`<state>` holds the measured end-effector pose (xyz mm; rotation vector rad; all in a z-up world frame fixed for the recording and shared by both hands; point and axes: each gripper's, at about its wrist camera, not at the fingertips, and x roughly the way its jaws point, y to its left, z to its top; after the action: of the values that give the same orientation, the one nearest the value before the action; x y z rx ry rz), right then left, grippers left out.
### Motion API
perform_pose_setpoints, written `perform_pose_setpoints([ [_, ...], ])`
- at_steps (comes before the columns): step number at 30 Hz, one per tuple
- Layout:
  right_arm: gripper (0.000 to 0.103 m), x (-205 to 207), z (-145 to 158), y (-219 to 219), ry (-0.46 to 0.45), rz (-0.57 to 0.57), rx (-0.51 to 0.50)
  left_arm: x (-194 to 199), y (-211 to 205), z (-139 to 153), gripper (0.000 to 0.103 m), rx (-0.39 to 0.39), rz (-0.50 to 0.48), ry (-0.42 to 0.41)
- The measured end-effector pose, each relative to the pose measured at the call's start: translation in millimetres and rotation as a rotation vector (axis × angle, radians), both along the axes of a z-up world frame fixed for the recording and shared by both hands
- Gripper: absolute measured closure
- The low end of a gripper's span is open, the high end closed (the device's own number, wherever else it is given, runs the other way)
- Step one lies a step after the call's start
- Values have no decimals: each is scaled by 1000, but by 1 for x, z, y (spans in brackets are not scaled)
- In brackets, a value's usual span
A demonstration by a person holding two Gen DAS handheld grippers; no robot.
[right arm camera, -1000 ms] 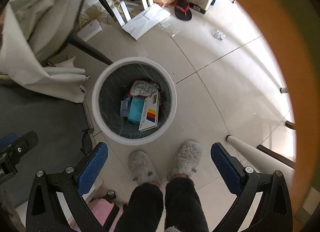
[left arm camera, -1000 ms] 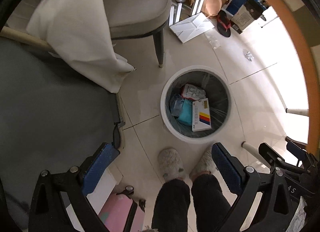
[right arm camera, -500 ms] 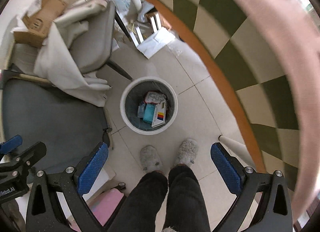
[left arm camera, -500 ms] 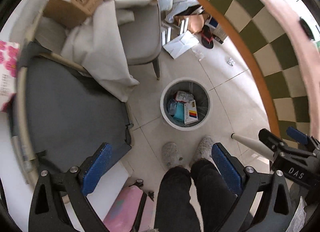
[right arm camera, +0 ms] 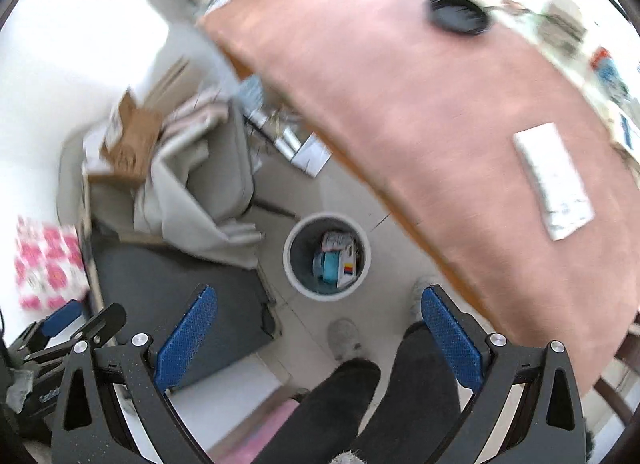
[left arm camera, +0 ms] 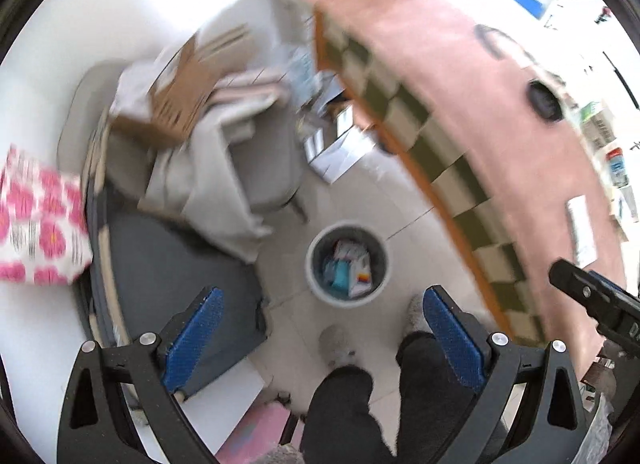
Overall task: Collect trash
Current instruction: 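Grasp the silver blister pack with the left tool while the right tool grasps the blue-white medicine box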
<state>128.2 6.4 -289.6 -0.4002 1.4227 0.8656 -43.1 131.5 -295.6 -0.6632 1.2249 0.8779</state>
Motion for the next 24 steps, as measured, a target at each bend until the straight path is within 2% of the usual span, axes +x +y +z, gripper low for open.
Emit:
perform_pose_setpoints([
  [2,0,30,9,-15,-22,-28,-16,42,-2,10,1,9,-37,-13],
  [5,0,100,16,-54,-77,-84,-81,112,-13,13,1,-6,-90,-24],
  [8,0,160,9,-87,-119,-110,-151,186,-30,-1,1,-72,-133,-27],
  [11,0,232,-14,-119,-151,-96,-277,260,-58,-24,1,-116,-194,13],
  [14,0,275,-38,-128,-190,-9,-391,320,-91,-44,1,-100,-251,66],
  [16,0,298,-57,-131,-232,94,-476,347,-107,-54,1,-62,-269,100],
  [17,0,308,-69,-129,-246,180,-517,359,-113,-59,1,-49,-276,114],
  [19,0,317,-82,-127,-262,271,-563,376,-123,-68,1,-32,-279,136],
  [20,0,322,-90,-123,-276,354,-585,384,-125,-73,1,-28,-278,145],
  [24,0,330,-111,-113,-315,552,-628,395,-123,-84,1,-26,-256,181],
])
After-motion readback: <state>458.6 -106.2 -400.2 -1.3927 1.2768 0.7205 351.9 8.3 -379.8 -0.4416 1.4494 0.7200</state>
